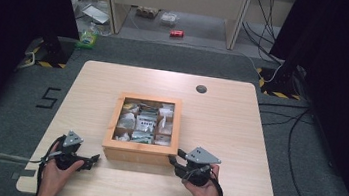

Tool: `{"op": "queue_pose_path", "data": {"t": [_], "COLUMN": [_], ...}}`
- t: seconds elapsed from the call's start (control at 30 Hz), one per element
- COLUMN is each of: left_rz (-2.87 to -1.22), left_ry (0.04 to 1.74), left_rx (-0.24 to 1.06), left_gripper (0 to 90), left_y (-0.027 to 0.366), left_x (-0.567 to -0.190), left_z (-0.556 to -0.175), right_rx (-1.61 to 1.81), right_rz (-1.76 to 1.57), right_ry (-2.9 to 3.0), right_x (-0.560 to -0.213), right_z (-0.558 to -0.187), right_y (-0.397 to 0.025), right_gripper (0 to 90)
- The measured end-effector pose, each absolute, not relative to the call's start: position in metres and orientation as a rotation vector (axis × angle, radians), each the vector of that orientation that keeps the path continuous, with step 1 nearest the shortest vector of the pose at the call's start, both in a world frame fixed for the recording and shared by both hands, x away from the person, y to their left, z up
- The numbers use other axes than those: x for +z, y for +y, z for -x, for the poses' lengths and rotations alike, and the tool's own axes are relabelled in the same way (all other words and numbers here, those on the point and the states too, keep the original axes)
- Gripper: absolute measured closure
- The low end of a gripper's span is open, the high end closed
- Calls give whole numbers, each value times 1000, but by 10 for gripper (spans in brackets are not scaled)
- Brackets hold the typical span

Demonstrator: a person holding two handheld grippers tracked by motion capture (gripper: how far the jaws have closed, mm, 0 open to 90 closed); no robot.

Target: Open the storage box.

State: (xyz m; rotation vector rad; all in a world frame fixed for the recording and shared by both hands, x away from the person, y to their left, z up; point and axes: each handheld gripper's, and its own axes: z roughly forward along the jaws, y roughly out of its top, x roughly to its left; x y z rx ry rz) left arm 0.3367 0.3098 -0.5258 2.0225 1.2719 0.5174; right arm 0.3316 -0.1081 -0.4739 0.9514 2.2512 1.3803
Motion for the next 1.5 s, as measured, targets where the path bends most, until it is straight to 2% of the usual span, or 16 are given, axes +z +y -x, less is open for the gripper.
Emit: {"op": "queue_pose_path", "data": {"t": [0.87, 1.37, 1.5], "left_rz": [-2024, -2023, -2021], "left_ry": [1272, 1272, 1273], "left_rx": [517, 517, 516], "left_gripper": [0, 0, 0], "left_y": [310, 310, 310], "left_x": [-526, -526, -526], "left_z": [-337, -337, -337], "right_rx": [1525, 1534, 1515], "right_rz": [-993, -1066, -994], "right_ry": [2137, 2092, 2059], "right_x": [-440, -440, -430], "right_z": [-360, -380, -383], "right_y": [-107, -106, -104], "right_gripper": [566, 554, 555]}}
